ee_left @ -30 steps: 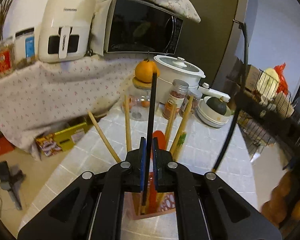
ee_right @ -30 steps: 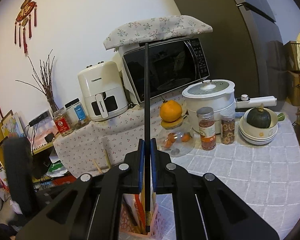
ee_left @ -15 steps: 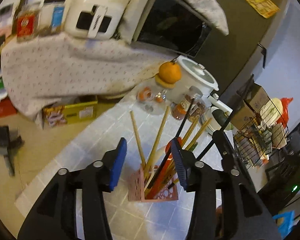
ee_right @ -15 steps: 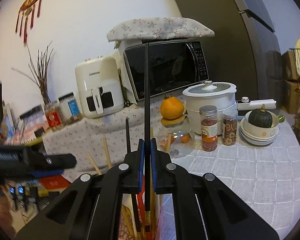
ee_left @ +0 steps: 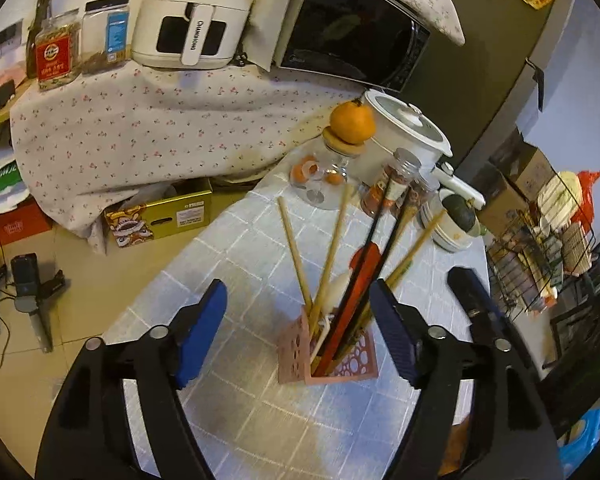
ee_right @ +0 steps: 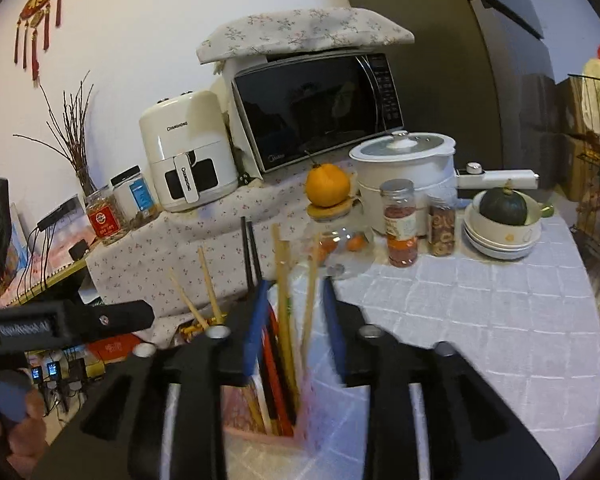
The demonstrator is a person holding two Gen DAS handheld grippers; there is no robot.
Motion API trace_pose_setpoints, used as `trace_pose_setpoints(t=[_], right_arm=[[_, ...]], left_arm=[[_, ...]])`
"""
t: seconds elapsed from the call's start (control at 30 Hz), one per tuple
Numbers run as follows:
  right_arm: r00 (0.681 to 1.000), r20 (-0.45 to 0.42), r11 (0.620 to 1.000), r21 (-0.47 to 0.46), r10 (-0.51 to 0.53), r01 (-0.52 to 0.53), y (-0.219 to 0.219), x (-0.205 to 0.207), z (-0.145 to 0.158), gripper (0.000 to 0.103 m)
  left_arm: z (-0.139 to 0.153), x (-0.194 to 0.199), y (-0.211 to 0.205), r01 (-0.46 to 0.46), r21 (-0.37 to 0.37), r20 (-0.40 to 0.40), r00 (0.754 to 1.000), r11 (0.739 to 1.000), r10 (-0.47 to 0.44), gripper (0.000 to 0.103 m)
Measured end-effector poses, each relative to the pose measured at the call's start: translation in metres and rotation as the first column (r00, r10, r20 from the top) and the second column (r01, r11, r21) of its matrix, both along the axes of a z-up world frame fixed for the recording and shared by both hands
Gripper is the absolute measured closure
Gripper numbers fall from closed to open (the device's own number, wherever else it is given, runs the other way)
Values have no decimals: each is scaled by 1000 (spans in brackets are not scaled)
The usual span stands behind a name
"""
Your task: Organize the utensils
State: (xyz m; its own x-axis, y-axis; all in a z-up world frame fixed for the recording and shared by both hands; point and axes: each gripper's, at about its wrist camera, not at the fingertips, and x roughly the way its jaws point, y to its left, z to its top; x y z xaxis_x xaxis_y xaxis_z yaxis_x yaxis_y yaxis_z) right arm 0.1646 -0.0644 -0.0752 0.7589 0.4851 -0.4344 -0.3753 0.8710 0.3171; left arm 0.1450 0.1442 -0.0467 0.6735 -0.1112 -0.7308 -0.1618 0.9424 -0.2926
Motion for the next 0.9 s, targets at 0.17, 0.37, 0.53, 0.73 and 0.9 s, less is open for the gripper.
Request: trace_pose_setpoints(t=[0.17,0.37,0.53,0.73,0.9], right_arm=[[995,-98,1000,-12,24,-26,-26,-19,16,36],[988,-141,996,-58,63,-72,-57,-88,38,19],[978,-186,991,-77,91,-107,-83,-152,36,12],[987,-151,993,-96,48,-63,-97,-199,59,9],[989,-136,994,-90,49,-62,-102,-222,75,7]], left_arm=[[6,-11,-21,21,105,-30,999,994,-18,13],[21,-57,-45,22,199,-39,999,980,-15,7],[34,-119,-56,-17,309,-19,1000,951,24,7],[59,-180,-79,-7,348,53,998,937,-13,7],[72,-202,-88,-7,349,82,996,937,-23,7]])
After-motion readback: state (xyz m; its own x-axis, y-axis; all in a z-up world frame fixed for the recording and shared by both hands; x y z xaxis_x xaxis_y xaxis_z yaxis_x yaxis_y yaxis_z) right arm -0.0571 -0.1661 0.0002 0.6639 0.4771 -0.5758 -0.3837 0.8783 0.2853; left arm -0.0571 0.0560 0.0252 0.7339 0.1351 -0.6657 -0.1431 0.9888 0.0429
